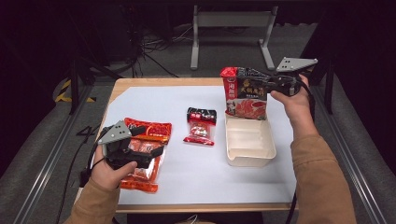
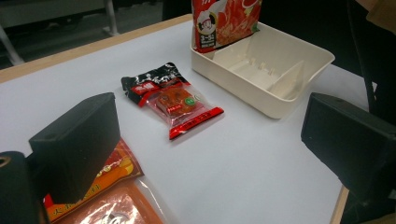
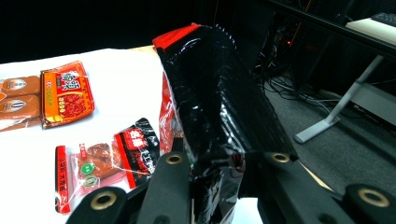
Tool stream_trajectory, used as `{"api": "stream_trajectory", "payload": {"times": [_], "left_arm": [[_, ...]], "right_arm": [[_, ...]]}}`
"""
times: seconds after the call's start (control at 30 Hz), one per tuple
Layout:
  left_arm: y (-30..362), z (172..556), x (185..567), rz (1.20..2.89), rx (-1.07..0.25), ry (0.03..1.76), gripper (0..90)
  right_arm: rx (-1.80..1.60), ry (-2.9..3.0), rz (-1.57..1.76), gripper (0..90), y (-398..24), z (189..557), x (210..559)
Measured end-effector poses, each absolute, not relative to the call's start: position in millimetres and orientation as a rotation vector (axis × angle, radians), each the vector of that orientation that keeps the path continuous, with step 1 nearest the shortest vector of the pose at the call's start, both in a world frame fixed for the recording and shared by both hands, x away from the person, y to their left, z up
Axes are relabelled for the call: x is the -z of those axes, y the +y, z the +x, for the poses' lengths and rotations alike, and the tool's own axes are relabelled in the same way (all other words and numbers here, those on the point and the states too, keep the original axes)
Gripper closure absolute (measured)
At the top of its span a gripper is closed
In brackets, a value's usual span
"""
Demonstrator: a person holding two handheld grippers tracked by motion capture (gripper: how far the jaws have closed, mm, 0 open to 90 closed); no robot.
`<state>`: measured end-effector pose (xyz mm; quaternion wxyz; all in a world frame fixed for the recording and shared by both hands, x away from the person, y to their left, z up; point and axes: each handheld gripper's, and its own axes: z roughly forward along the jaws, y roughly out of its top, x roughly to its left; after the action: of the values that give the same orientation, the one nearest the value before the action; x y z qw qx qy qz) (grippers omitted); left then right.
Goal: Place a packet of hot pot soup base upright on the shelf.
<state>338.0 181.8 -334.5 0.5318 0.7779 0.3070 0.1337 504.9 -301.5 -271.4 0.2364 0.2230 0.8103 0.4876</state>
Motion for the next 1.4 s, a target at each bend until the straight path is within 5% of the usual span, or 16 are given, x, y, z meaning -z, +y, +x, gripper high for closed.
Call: {"api": "stream_trajectory", "payload": {"times": [1.4], "left_arm": [[180, 348, 343, 1.875, -0.315, 0.727, 1.5]], "right_arm": [[-1.389, 2.224, 0.829, 72.6, -322, 500, 322]]}}
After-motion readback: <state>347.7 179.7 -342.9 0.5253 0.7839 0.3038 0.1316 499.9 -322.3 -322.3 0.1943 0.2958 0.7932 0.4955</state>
